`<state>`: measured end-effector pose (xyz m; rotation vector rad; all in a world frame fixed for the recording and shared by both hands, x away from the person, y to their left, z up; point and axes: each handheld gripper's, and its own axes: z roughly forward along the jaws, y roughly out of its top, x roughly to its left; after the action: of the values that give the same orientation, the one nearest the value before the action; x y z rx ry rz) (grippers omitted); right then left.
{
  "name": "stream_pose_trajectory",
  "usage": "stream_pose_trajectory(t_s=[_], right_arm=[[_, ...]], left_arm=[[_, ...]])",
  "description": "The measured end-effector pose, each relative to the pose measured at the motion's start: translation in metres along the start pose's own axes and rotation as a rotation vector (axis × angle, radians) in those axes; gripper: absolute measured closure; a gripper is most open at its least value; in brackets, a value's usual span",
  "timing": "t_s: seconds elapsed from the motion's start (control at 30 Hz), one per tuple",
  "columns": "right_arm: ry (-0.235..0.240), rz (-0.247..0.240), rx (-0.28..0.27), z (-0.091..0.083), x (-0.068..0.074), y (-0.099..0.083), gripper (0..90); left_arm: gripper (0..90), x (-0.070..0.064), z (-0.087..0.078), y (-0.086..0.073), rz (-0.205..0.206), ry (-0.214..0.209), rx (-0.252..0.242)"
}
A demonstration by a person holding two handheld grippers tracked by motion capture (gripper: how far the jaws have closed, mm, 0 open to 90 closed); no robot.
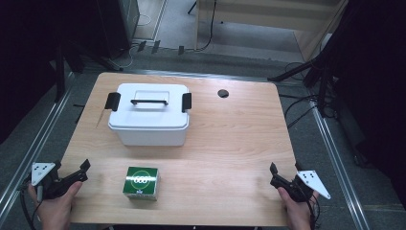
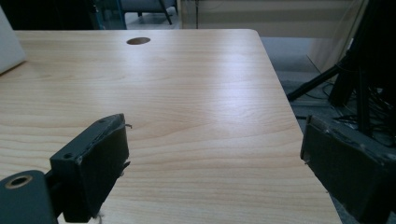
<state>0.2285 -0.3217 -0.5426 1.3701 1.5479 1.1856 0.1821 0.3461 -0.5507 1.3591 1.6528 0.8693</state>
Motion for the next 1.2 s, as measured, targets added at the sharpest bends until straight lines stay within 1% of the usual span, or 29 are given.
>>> stream_pose_trajectory(t_s=[0.1, 0.13, 0.17, 0.2, 0.23, 0.27, 0.33, 0.37, 0.4, 0.43, 0.47, 0.5, 0.53, 0.63, 0.67, 0.7, 0.73, 0.77, 0.83, 0.87, 0.9, 0.93, 0.97, 1.0, 1.03, 1.1, 1.13, 1.17, 1.2], right_arm=[[0.012, -0.015, -0.004, -0.002, 0.001, 0.0, 7.6], [0.004, -0.033, -0.008, -0.003, 0.004, 0.0, 12.8], [0.004, -0.033, -0.008, -0.003, 0.004, 0.0, 12.8], [-0.007, -0.044, -0.015, -0.003, 0.006, 0.0, 13.6], [-0.014, -0.069, -0.026, -0.006, 0.011, 0.001, 22.2], [-0.013, -0.064, -0.031, -0.006, 0.013, 0.001, 27.2], [0.029, -0.039, -0.043, -0.008, 0.019, 0.002, 43.5], [0.029, -0.039, -0.043, -0.008, 0.019, 0.002, 43.5], [0.086, -0.034, -0.047, -0.01, 0.027, 0.004, 56.3], [0.086, -0.034, -0.047, -0.01, 0.027, 0.004, 56.3], [0.118, -0.035, -0.048, -0.011, 0.033, 0.007, 59.2], [0.175, -0.038, -0.058, -0.015, 0.047, 0.011, 63.4], [0.175, -0.038, -0.058, -0.015, 0.047, 0.011, 65.6], [0.234, -0.051, -0.052, -0.019, 0.073, 0.014, 72.7], [0.26, -0.054, -0.043, -0.019, 0.083, 0.014, 74.7], [0.313, -0.071, -0.009, -0.02, 0.106, 0.011, 78.4], [0.313, -0.071, -0.009, -0.02, 0.106, 0.011, 78.4], [0.365, -0.092, 0.022, -0.021, 0.128, 0.008, 80.6], [0.405, -0.101, 0.037, -0.022, 0.145, 0.006, 82.6], [0.405, -0.101, 0.037, -0.022, 0.145, 0.006, 82.6], [0.466, -0.097, 0.068, -0.022, 0.168, 0.002, 84.3], [0.466, -0.097, 0.068, -0.022, 0.168, 0.002, 84.3], [0.508, -0.103, 0.088, -0.021, 0.185, -0.001, 84.8], [0.508, -0.103, 0.088, -0.021, 0.185, -0.001, 84.8], [0.552, -0.113, 0.113, -0.019, 0.205, -0.004, 85.9], [0.565, -0.112, 0.121, -0.018, 0.212, -0.005, 86.9], [0.582, -0.117, 0.136, -0.015, 0.227, -0.006, 89.7], [0.586, -0.115, 0.145, -0.014, 0.234, -0.005, 90.0], [0.586, -0.115, 0.145, -0.014, 0.234, -0.005, 90.0]], left_arm=[[12.5, -0.002, -0.003, 0.0, 0.01, 0.03, -0.013], [22.5, -0.003, -0.005, -0.001, 0.02, 0.03, -0.026], [28.7, -0.003, -0.005, -0.001, 0.02, 0.03, -0.026], [28.7, -0.003, -0.006, -0.001, 0.021, 0.023, -0.037], [44.6, -0.003, -0.009, -0.001, 0.025, 0.009, -0.045], [47.7, -0.003, -0.01, -0.001, 0.023, 0.008, -0.046], [57.5, -0.004, -0.012, -0.001, 0.02, 0.004, -0.047], [57.5, -0.005, -0.014, -0.001, 0.023, 0.001, -0.04], [66.3, -0.008, -0.019, -0.001, 0.026, -0.009, -0.013], [70.9, -0.008, -0.019, -0.001, 0.026, -0.009, -0.013], [70.9, -0.01, -0.024, -0.002, 0.032, -0.033, -0.005], [79.0, -0.012, -0.027, -0.003, 0.039, -0.044, -0.001], [79.0, -0.016, -0.031, -0.004, 0.054, -0.054, 0.008], [89.4, -0.027, -0.04, -0.009, 0.077, -0.101, 0.041], [90.0, -0.032, -0.042, -0.011, 0.089, -0.121, 0.058], [90.0, -0.038, -0.045, -0.012, 0.101, -0.153, 0.067], [90.0, -0.042, -0.046, -0.013, 0.109, -0.167, 0.073], [90.0, -0.054, -0.049, -0.015, 0.125, -0.197, 0.085], [90.0, -0.06, -0.05, -0.016, 0.137, -0.209, 0.091], [90.0, -0.066, -0.051, -0.016, 0.146, -0.227, 0.103], [90.0, -0.078, -0.052, -0.018, 0.171, -0.254, 0.122], [90.0, -0.078, -0.052, -0.018, 0.171, -0.254, 0.122], [90.0, -0.086, -0.052, -0.02, 0.177, -0.28, 0.135], [90.0, -0.086, -0.052, -0.02, 0.177, -0.28, 0.135], [90.0, -0.091, -0.052, -0.021, 0.176, -0.296, 0.142], [90.0, -0.095, -0.052, -0.022, 0.183, -0.314, 0.157], [90.0, -0.097, -0.052, -0.022, 0.186, -0.318, 0.163], [90.0, -0.1, -0.051, -0.022, 0.19, -0.321, 0.168], [90.0, -0.1, -0.051, -0.022, 0.19, -0.321, 0.168]])
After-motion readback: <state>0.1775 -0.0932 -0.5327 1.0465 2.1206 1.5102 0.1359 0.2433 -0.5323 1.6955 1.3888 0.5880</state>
